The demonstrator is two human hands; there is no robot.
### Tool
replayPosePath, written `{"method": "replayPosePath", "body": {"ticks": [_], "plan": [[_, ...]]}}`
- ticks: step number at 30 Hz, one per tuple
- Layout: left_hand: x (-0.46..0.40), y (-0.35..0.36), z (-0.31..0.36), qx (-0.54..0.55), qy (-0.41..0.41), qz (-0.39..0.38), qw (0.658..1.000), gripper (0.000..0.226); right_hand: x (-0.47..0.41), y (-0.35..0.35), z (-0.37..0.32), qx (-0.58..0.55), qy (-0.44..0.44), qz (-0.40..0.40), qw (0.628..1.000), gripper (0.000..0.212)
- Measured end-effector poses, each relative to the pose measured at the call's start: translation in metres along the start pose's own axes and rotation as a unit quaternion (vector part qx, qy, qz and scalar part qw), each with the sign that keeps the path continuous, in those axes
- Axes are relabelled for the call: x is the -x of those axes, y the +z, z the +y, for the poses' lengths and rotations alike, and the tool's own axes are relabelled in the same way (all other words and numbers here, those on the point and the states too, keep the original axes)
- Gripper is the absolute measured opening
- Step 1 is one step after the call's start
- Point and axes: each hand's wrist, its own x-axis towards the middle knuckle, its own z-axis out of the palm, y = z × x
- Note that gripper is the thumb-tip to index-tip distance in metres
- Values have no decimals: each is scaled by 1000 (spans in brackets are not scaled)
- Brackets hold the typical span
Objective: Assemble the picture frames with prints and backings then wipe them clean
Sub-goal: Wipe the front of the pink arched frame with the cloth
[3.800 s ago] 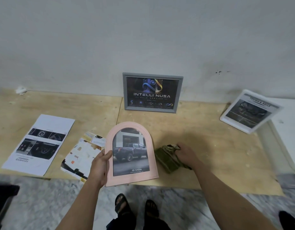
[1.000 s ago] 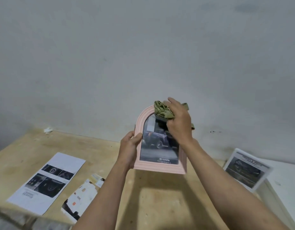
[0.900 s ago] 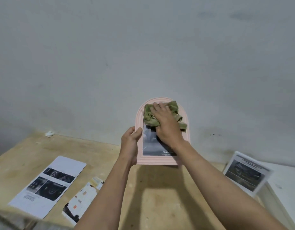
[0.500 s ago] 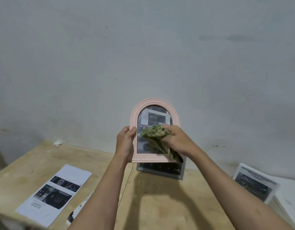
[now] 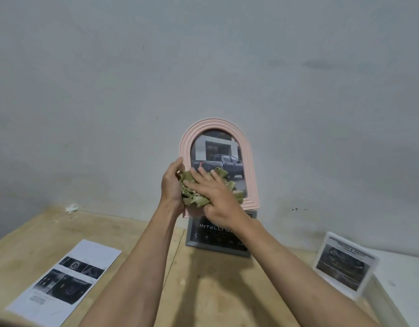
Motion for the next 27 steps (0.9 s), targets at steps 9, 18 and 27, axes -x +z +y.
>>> {"method": "replayPosePath", "body": {"ticks": [9, 18, 27], "plan": [[-9, 8, 3, -161, 49, 55, 984, 31, 44, -17, 31, 61, -92, -81, 991, 78], [-7, 13, -8, -210, 73, 80, 972, 40, 52, -61, 67, 5, 15, 58, 998, 58], [0, 29, -16, -139, 104, 30, 984, 34, -15, -102, 86, 179, 2, 181, 967, 76]]}}
